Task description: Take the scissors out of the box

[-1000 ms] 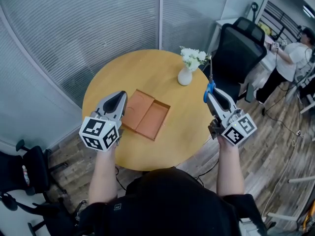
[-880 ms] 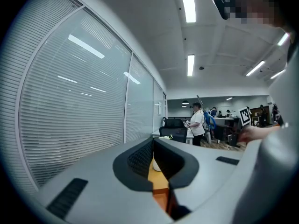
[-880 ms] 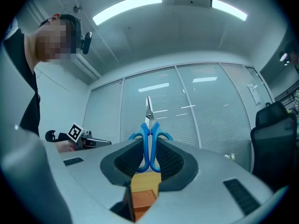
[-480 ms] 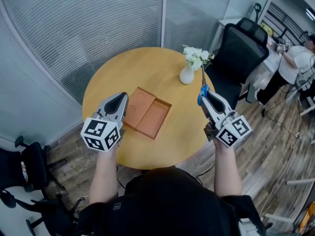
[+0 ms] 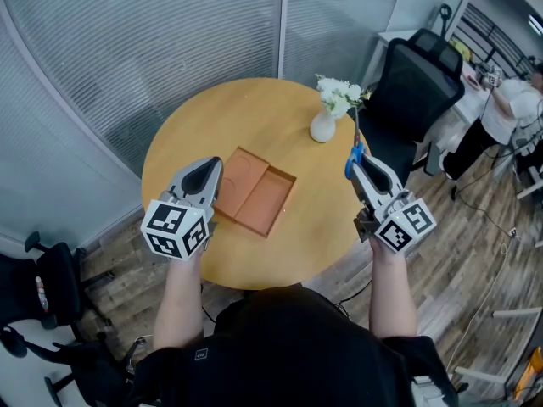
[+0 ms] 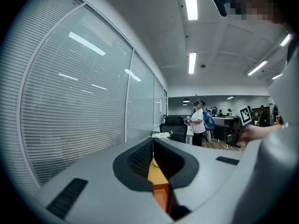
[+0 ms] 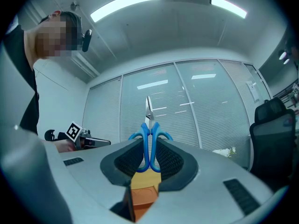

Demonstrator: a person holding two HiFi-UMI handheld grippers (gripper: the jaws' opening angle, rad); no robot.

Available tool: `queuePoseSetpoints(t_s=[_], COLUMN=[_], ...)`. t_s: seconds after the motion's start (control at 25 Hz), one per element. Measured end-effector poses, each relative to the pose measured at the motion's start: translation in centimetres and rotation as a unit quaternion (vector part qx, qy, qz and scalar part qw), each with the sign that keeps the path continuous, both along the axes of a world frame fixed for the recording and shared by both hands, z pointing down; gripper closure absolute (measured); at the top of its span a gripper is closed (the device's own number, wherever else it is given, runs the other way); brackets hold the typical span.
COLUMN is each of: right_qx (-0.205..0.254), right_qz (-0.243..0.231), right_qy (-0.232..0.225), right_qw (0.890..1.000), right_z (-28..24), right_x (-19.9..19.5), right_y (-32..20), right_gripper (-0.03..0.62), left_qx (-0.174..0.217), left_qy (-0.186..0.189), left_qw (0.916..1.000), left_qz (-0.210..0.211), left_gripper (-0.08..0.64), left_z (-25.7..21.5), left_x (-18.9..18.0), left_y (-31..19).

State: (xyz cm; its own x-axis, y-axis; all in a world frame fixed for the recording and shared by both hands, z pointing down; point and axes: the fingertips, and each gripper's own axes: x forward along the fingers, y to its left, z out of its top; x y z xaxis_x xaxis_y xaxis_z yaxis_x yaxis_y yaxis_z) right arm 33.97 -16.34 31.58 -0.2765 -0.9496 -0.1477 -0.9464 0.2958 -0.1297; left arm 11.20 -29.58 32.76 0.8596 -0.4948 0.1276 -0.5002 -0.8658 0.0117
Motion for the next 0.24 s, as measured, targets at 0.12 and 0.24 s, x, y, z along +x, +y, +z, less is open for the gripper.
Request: queuePoseSetpoints(t_s=[0.12,0.24], right_qx=[-0.001,-0.002], right_qz=[0.001,0.002], right_qy=[0.001,0.002], right_qw=[1.0,1.0], right_z=[0.06,0.04], right_x=[-0.08,-0.16], right_y=[0.13,0.01], right_gripper=[0.492,0.492], left_qx=[-0.001,-0.002], left_qy=[0.0,0.001], left_qw=[1.0,1.0], left_qz=[0.001,0.001], left_gripper=[0.545,0.545], left_z=[0.13,0.11], left_x=[-0.07,-0.11], left_y=[0.13,0.0])
